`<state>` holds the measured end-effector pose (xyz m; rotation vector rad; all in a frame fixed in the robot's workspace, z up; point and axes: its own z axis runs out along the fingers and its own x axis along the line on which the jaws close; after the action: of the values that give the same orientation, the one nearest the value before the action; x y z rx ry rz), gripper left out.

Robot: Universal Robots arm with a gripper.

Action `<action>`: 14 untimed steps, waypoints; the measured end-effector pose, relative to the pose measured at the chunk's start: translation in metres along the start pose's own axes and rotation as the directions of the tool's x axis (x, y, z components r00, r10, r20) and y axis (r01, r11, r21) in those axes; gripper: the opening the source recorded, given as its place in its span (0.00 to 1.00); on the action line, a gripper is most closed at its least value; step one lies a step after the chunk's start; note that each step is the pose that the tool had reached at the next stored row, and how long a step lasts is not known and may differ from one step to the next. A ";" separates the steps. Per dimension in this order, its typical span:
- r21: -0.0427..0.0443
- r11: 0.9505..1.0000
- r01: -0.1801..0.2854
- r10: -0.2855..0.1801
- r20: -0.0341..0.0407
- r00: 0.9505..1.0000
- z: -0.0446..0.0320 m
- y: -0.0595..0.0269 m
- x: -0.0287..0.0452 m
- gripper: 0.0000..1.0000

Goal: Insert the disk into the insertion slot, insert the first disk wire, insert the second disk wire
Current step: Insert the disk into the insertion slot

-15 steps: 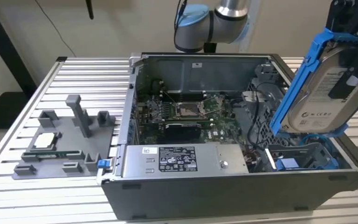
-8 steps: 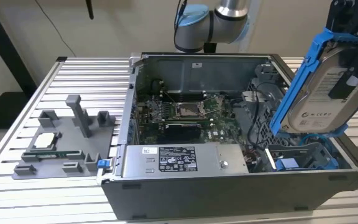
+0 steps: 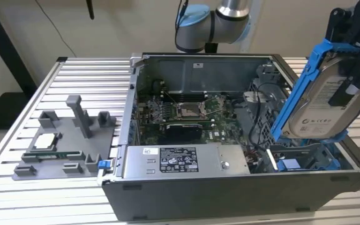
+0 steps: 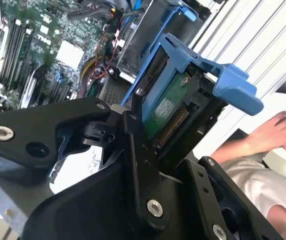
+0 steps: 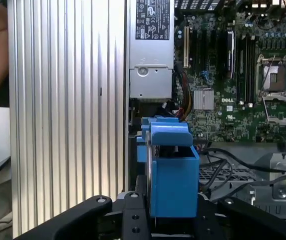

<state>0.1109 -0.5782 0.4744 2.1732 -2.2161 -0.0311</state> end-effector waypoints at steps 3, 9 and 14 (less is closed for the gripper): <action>0.000 1.000 0.000 0.000 0.000 1.000 0.0051 -0.0084 -0.0003 0.00; 0.000 1.000 0.000 0.000 0.002 1.000 0.0126 -0.0268 -0.0007 0.00; -0.001 1.000 0.001 -0.001 0.021 1.000 0.0178 -0.0276 -0.0008 0.00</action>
<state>0.1377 -0.5782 0.4554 2.1841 -2.2249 -0.0545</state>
